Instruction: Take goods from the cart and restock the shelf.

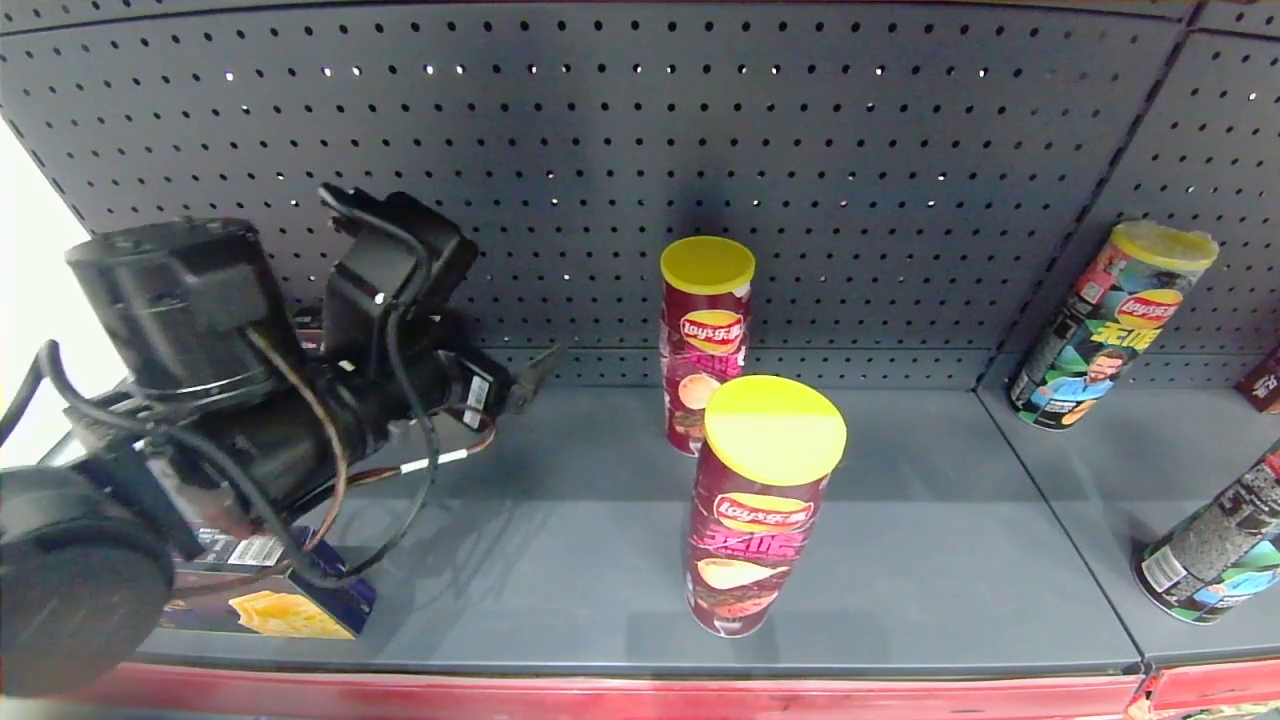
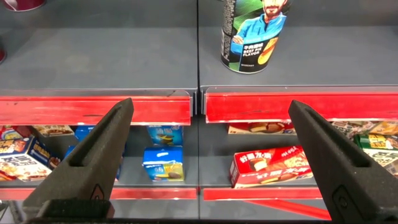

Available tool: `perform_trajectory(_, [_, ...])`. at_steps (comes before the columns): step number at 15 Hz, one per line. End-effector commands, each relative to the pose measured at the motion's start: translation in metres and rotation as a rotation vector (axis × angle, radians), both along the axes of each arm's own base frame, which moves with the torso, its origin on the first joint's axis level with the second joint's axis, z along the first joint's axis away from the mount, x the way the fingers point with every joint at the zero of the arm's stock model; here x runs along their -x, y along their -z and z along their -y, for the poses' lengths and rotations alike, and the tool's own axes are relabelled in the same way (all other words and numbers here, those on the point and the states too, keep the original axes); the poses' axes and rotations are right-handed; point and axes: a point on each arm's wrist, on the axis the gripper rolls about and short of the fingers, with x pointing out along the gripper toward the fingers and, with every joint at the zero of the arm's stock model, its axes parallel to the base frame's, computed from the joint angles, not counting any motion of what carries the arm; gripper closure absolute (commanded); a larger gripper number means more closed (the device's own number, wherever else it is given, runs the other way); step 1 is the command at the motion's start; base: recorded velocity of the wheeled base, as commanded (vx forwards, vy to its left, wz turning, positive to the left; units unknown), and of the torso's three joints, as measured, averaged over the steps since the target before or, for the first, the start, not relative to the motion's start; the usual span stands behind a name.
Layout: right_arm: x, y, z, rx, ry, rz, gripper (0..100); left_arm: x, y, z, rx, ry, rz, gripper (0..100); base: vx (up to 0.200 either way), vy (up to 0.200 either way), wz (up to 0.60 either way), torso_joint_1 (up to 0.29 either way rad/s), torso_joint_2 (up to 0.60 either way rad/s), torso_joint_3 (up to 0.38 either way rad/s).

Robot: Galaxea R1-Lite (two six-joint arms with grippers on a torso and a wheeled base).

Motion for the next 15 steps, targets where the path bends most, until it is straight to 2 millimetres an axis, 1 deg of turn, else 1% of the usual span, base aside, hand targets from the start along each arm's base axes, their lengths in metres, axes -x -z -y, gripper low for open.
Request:
perform_trajectory(1, [0.000, 0.000, 0.000, 0.000, 0.000, 0.000, 0, 0.047, 0.000, -0.022, 0.004, -0.005, 0.020, 0, 0.000, 0.000, 0.00, 0.000, 0.00, 0.000])
perform_trajectory(3, [0.000, 0.000, 0.000, 0.000, -0.003, -0.003, 0, 0.057, 0.005, -0.027, 0.052, -0.015, -0.002, 0, 0.000, 0.000, 0.00, 0.000, 0.00, 0.000])
perform_trajectory(4, [-0.001, 0.000, 0.000, 0.002, -0.006, -0.020, 0, 0.057, 0.002, -0.029, 0.086, -0.034, 0.001, 0, 0.000, 0.000, 0.00, 0.000, 0.00, 0.000])
perform_trajectory(5, [0.001, -0.014, 0.000, 0.018, -0.041, 0.012, 0, 0.056, 0.001, -0.029, 0.099, -0.043, 0.000, 0, 0.000, 0.000, 0.00, 0.000, 0.00, 0.000])
perform_trajectory(6, [0.000, -0.062, -0.001, 0.001, -0.073, 0.029, 0, 0.057, 0.002, -0.029, 0.107, -0.044, -0.008, 0, 0.000, 0.000, 0.00, 0.000, 0.00, 0.000])
perform_trajectory(7, [-0.016, -0.082, -0.001, -0.017, -0.130, -0.061, 0, 0.062, 0.001, -0.030, 0.121, -0.040, -0.004, 0, 0.000, 0.000, 0.00, 0.000, 0.00, 0.000])
perform_trajectory(8, [-0.017, -0.101, -0.002, -0.015, -0.227, -0.036, 0, 0.063, -0.001, -0.032, 0.130, -0.046, 0.003, 0, 0.000, 0.000, 0.00, 0.000, 0.00, 0.000])
perform_trajectory(10, [-0.030, -0.117, -0.005, -0.014, -0.323, -0.127, 0, 0.062, -0.001, -0.033, 0.140, -0.052, -0.003, 0, 0.000, 0.000, 0.00, 0.000, 0.00, 0.000])
perform_trajectory(11, [-0.043, -0.128, -0.010, -0.015, -0.487, -0.179, 0, 0.062, 0.000, -0.033, 0.148, -0.066, -0.010, 0, 0.000, 0.000, 0.00, 0.000, 0.00, 0.000])
perform_trajectory(12, [-0.048, -0.129, -0.012, -0.014, -0.520, -0.201, 0, 0.061, 0.000, -0.033, 0.147, -0.067, -0.011, 0, 0.000, 0.000, 0.00, 0.000, 0.00, 0.000])
perform_trajectory(13, [-0.063, -0.126, -0.019, -0.001, -0.600, -0.279, 0, 0.060, 0.001, -0.033, 0.145, -0.072, -0.013, 0, 0.000, 0.000, 0.00, 0.000, 0.00, 0.000])
perform_trajectory(14, [-0.075, -0.118, -0.027, 0.023, -0.655, -0.361, 0, 0.059, 0.003, -0.035, 0.142, -0.083, -0.019, 0, 0.000, 0.000, 0.00, 0.000, 0.00, 0.000])
perform_trajectory(15, [-0.078, -0.114, -0.030, 0.032, -0.665, -0.391, 0, 0.058, 0.003, -0.036, 0.141, -0.088, -0.022, 0, 0.000, 0.000, 0.00, 0.000, 0.00, 0.000])
